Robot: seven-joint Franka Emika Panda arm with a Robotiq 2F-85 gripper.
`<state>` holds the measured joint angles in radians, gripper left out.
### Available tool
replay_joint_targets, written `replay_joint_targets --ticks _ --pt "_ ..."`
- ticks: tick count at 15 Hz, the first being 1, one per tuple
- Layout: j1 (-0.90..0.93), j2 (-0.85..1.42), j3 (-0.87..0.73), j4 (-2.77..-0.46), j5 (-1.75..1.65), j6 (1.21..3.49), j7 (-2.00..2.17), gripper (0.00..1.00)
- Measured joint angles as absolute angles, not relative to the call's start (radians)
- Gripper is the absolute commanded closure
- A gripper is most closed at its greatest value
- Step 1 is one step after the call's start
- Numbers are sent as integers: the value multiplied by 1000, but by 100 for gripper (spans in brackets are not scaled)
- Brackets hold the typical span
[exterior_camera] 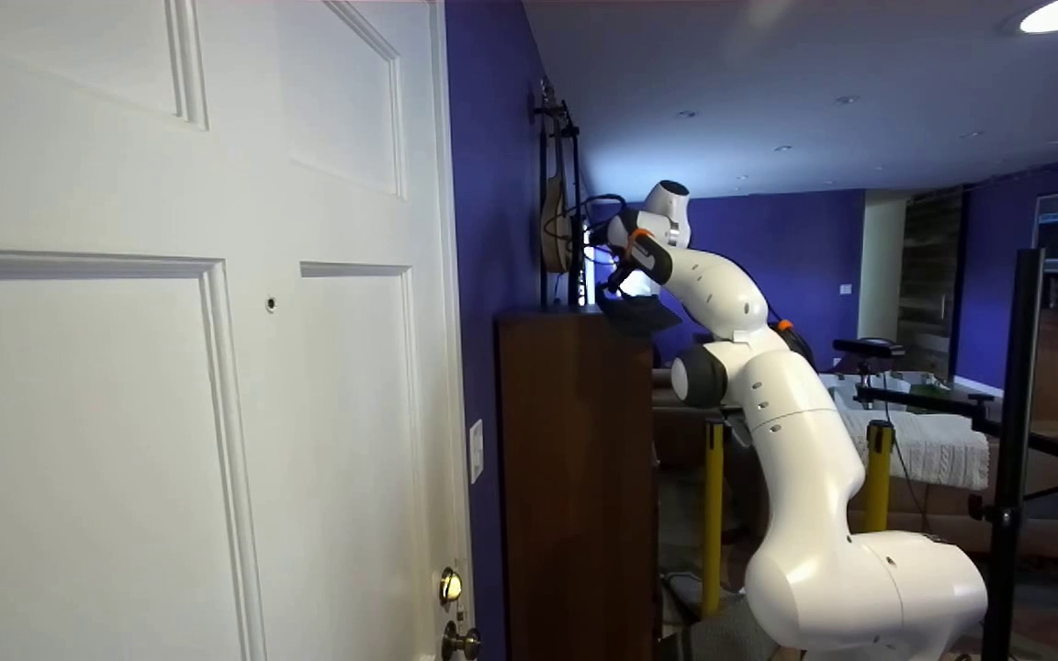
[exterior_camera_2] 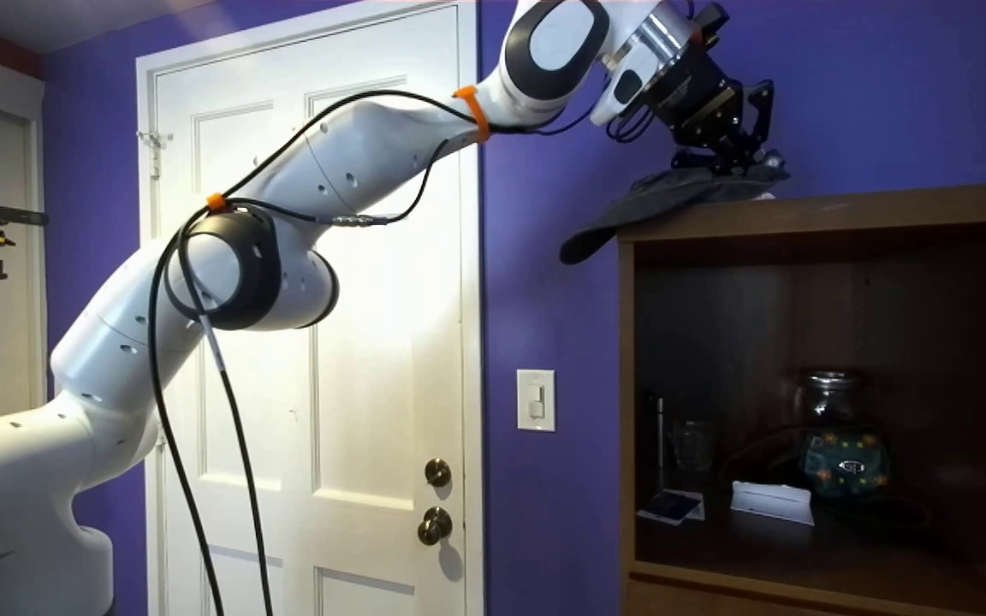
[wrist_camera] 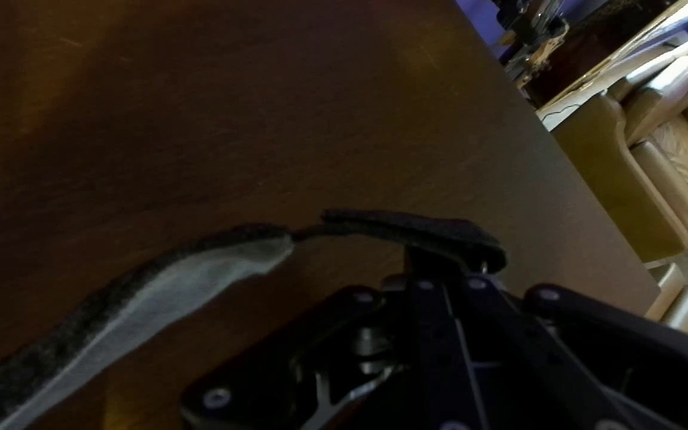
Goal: Remove the half head cap and put it on top of the cabinet
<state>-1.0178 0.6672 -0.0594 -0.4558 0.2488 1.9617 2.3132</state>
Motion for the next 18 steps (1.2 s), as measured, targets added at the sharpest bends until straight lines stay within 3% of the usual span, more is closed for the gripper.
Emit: replay_joint_targets --ticks 6,18 --pt "-1021 661 -56 -456 254 1882 2446 100" --pt "-1029 666 -69 -456 251 1965 2556 99"
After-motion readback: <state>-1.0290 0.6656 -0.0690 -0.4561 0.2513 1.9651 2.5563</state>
